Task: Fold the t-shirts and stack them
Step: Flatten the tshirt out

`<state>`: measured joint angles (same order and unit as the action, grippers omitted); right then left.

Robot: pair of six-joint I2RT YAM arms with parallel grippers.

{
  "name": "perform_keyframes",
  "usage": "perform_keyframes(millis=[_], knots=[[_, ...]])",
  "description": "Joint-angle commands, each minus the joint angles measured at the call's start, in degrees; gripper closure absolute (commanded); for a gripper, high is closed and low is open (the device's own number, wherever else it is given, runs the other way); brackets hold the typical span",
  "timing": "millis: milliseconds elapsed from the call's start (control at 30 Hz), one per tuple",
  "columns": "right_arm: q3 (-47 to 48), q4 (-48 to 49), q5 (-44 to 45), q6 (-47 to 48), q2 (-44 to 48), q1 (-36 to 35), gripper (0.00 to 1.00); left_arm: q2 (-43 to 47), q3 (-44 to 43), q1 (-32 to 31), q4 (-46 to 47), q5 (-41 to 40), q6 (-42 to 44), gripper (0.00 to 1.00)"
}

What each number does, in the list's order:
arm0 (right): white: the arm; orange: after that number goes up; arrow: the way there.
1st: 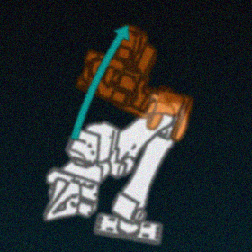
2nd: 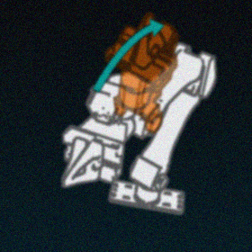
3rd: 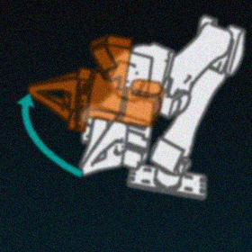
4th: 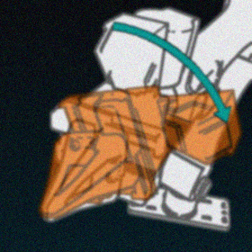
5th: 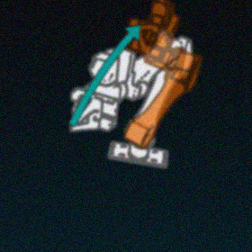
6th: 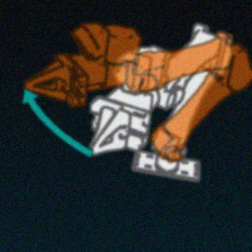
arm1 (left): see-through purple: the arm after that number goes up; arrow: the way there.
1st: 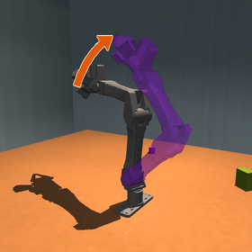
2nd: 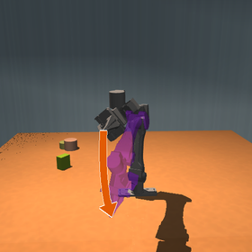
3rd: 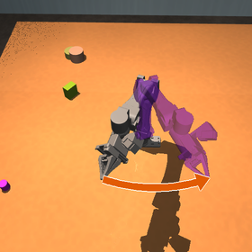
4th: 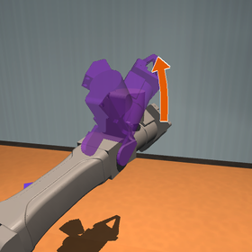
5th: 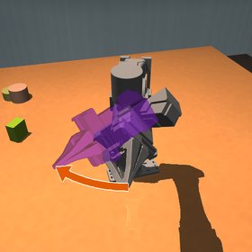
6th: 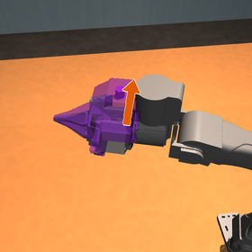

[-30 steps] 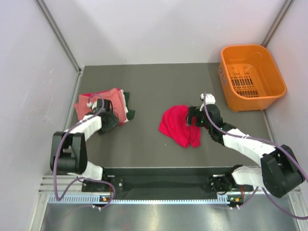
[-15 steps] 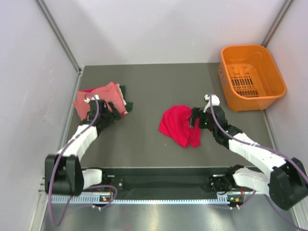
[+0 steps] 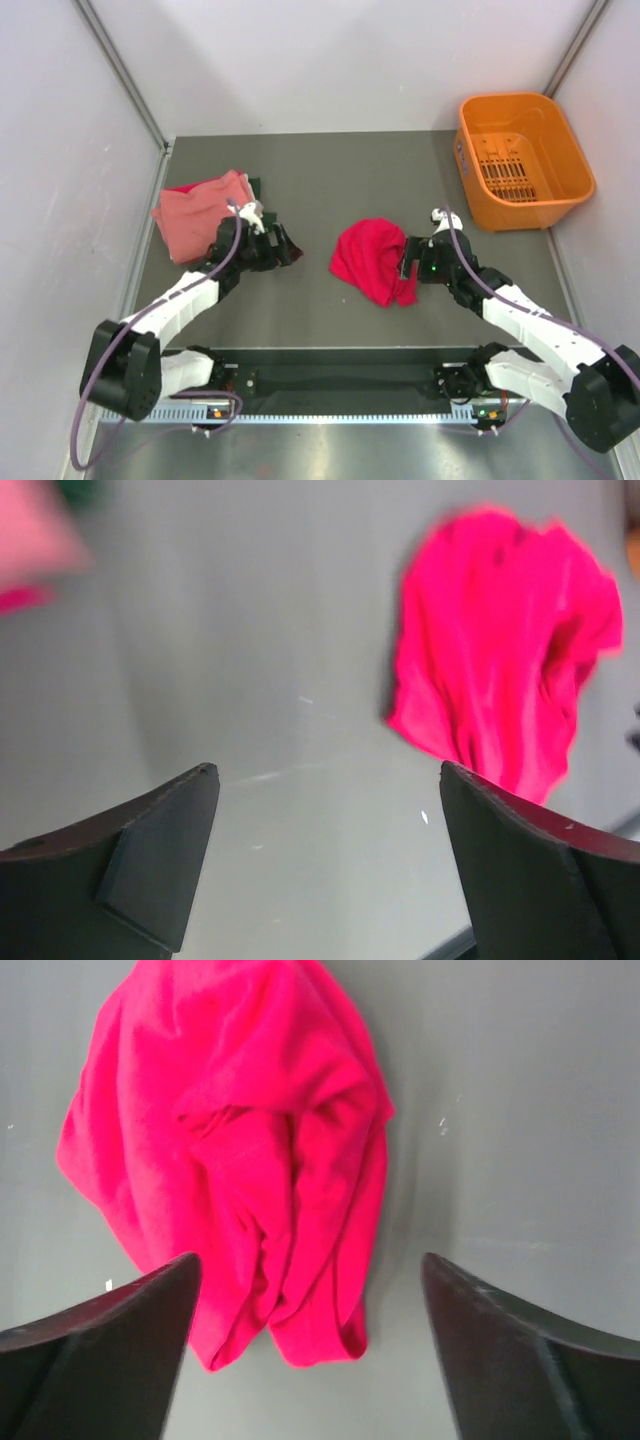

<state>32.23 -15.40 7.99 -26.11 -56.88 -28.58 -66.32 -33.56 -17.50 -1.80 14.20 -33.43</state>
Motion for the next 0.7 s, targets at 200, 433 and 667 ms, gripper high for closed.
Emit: perform_keyframes(millis=[200, 433, 667], knots=[[-0.15, 4.15, -7.80, -3.69, -4.81, 0.37, 0.32, -9.78, -6.42, -10.27, 8.22, 3.47, 2.84, 0.17], [1.52, 6.61, -5.18, -2.46, -10.52, 0.37, 0.37, -17.33, -11.87, -15.11, 7.52, 2.76, 4.78, 0.30], [2.14, 7.40, -5.35, -1.40, -13.61, 0.19, 0.47, -23.58, -13.29, -15.90, 10.05, 2.33, 6.01, 0.40]])
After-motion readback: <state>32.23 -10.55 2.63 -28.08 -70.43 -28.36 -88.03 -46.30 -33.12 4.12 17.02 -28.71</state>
